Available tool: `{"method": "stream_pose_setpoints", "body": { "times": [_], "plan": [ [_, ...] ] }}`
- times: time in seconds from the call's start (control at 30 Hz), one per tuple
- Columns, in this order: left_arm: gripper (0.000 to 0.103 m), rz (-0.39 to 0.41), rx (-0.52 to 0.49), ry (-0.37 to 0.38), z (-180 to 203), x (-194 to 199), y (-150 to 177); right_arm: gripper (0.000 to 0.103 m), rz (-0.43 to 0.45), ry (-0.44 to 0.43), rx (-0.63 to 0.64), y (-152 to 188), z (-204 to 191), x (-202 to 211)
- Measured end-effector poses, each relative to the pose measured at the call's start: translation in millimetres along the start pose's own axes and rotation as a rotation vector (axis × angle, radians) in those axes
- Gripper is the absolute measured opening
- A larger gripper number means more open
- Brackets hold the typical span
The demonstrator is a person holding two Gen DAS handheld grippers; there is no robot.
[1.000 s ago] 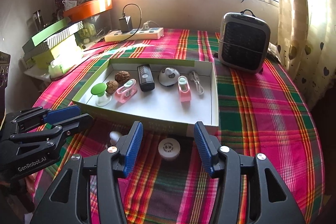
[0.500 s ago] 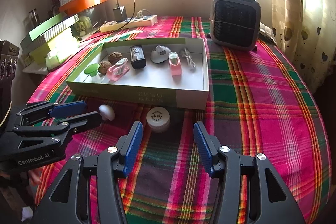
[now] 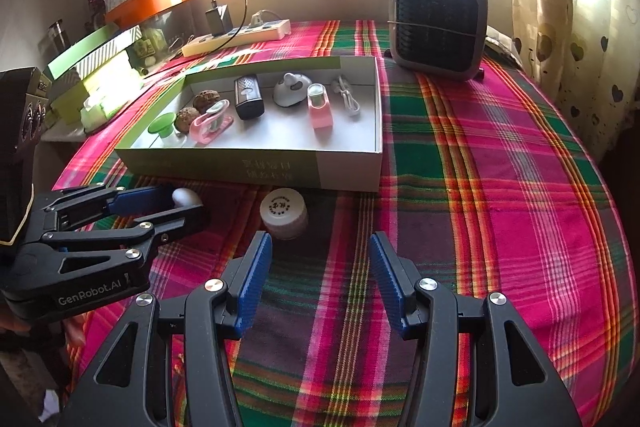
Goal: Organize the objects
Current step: 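Close left tool on the small white mushroom toy while right tool moves to the white jar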
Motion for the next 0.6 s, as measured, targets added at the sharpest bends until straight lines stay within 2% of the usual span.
{"method": "stream_pose_setpoints", "body": {
  "times": [0.33,0.47,0.6],
  "plan": [
    [0.04,0.006,-0.014,-0.029,0.0,-2.6,-2.5,0.052,-0.013,-0.003,-0.007,1.4,0.3,-3.1],
    [0.029,0.011,-0.005,-0.035,-3.8,-2.0,-3.1,0.052,-0.015,-0.001,-0.008,1.4,0.8,-3.4],
    [0.024,0.013,0.001,-0.033,-6.3,-1.6,-2.8,0.052,-0.017,-0.001,-0.006,2.2,0.7,-3.8]
  ]
}}
Point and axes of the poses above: each gripper's, at about its wrist camera, not at the fingertips, and x roughly against the way its jaws point, z to its right, y to its underside, the point moved 9 cm from there along -x, roughly the way its jaws point, and after that the axes turned 8 degrees about x, right-handed, at the moved point
